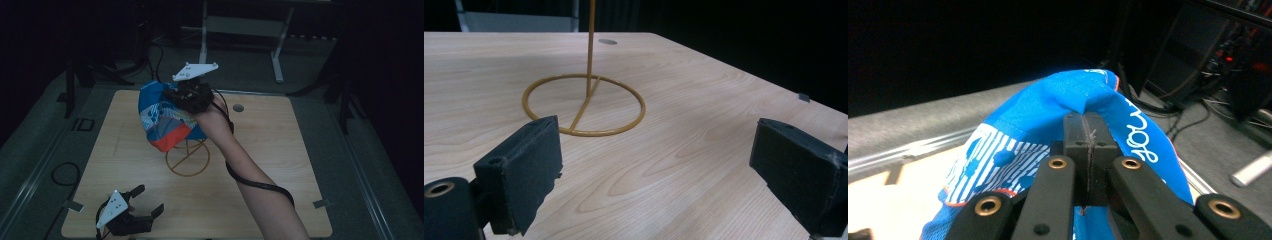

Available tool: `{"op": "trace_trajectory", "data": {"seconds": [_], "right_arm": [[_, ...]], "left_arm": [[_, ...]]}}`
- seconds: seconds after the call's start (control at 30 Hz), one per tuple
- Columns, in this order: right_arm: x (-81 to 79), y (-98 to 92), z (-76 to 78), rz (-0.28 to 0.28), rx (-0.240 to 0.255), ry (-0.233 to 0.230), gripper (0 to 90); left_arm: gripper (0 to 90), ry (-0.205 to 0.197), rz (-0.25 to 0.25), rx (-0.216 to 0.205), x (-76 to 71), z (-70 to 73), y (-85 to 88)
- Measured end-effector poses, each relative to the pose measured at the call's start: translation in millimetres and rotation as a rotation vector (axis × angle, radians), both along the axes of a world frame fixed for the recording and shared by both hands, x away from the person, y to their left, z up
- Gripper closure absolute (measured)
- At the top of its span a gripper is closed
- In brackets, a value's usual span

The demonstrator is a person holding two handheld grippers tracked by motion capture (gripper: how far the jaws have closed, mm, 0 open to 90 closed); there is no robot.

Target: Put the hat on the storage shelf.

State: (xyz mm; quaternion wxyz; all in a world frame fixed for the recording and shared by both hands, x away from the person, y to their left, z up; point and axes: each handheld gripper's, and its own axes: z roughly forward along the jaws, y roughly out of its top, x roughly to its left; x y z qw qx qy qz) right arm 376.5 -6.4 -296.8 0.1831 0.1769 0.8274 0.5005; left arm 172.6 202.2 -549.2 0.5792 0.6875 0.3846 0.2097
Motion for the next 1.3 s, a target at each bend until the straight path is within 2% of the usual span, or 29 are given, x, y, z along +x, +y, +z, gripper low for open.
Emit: {"op": "trace_trajectory", "data": {"seconds": [0.37,0.63,0.87,1.23,1.3], "right_arm": [[5.3,-29.3,-17.3,-0.025,-0.011,0.033,90.0],[4.0,-55.6,-31.8,-0.034,0.023,0.074,90.0],[-1.1,-74.1,-43.8,-0.033,0.045,0.089,90.0],[-2.9,-84.1,-63.8,-0.022,0.052,0.132,89.7],[-1.4,-83.7,-65.2,-0.019,0.053,0.141,86.3]], "left_arm": [[7.2,0.012,-0.013,0.019,0.9,-2.3,-3.9],[7.3,0.015,-0.019,0.026,1.5,-3.0,-4.9],[7.3,0.015,-0.021,0.022,1.3,-3.3,-5.6],[7.4,0.025,-0.027,0.025,2.1,-5.2,-7.4],[7.4,0.027,-0.029,0.026,2.3,-5.7,-7.6]]}}
